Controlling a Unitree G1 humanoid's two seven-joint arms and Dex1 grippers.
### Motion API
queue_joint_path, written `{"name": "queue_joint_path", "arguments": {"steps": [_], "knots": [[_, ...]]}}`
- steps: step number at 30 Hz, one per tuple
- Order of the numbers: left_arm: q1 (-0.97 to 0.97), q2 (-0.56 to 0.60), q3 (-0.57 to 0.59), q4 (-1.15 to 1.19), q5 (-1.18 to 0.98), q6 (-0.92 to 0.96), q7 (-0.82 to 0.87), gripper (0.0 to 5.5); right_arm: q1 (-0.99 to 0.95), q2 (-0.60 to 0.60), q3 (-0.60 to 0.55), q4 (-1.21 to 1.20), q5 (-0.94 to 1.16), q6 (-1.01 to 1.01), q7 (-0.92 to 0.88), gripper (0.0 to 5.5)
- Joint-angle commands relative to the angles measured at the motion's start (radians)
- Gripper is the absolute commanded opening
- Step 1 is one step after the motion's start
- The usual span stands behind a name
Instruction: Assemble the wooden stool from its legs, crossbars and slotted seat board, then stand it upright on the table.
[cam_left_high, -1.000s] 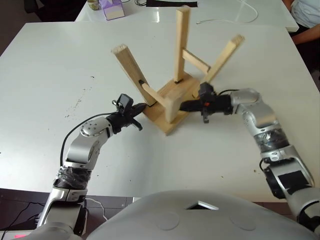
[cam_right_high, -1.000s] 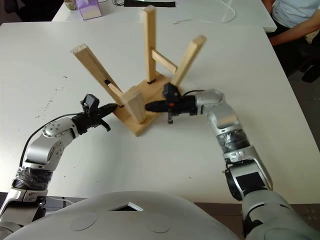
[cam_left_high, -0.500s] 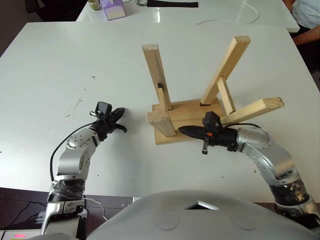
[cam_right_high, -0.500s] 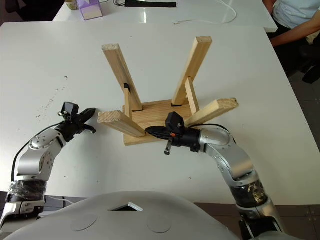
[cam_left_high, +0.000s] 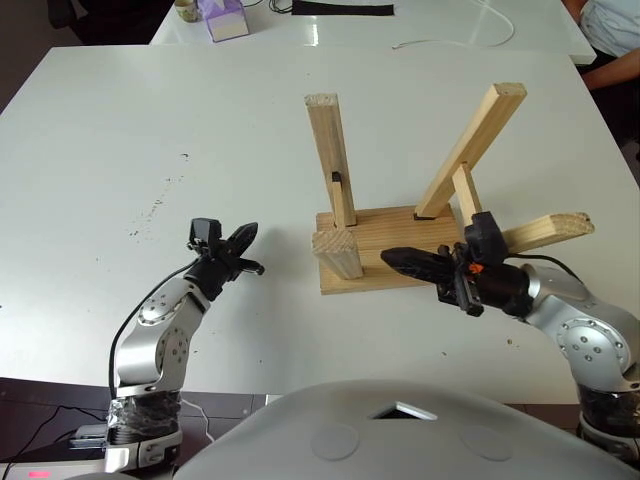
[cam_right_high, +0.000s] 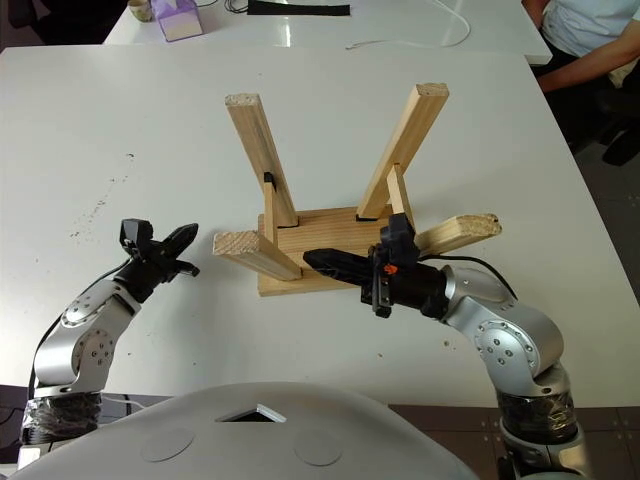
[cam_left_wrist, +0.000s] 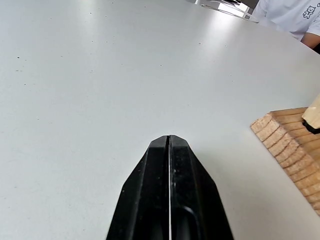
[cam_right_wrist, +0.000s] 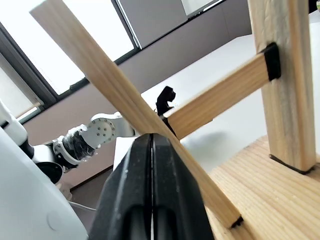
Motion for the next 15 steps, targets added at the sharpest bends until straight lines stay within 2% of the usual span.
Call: {"name": "queue_joint_path", "arguments": {"steps": [1, 5, 9, 12, 15], "knots": [[0.023, -0.017, 0.005, -0.012, -0.005, 0.017, 0.017, 0.01, -0.092, 0.049, -0.083, 0.030, 0.118, 0.001, -0.106, 0.00], [0.027, -0.028, 0.012, -0.023, -0.023, 0.031, 0.012, 0.01, -0.314, 0.051, -0.195, 0.017, 0.438, -0.011, -0.300, 0.00], [0.075, 0.002, 0.019, -0.069, -0.036, 0.057, 0.000, 0.01, -0.541, -0.044, -0.328, 0.066, 0.712, -0.069, -0.494, 0.00], [0.151, 0.048, -0.008, -0.146, -0.026, 0.067, -0.046, 0.01, -0.608, -0.128, -0.399, 0.109, 0.753, -0.074, -0.537, 0.00], [0.217, 0.076, -0.030, -0.239, -0.047, 0.084, -0.082, 0.01, -0.632, -0.216, -0.464, 0.216, 0.692, -0.071, -0.511, 0.00]]}}
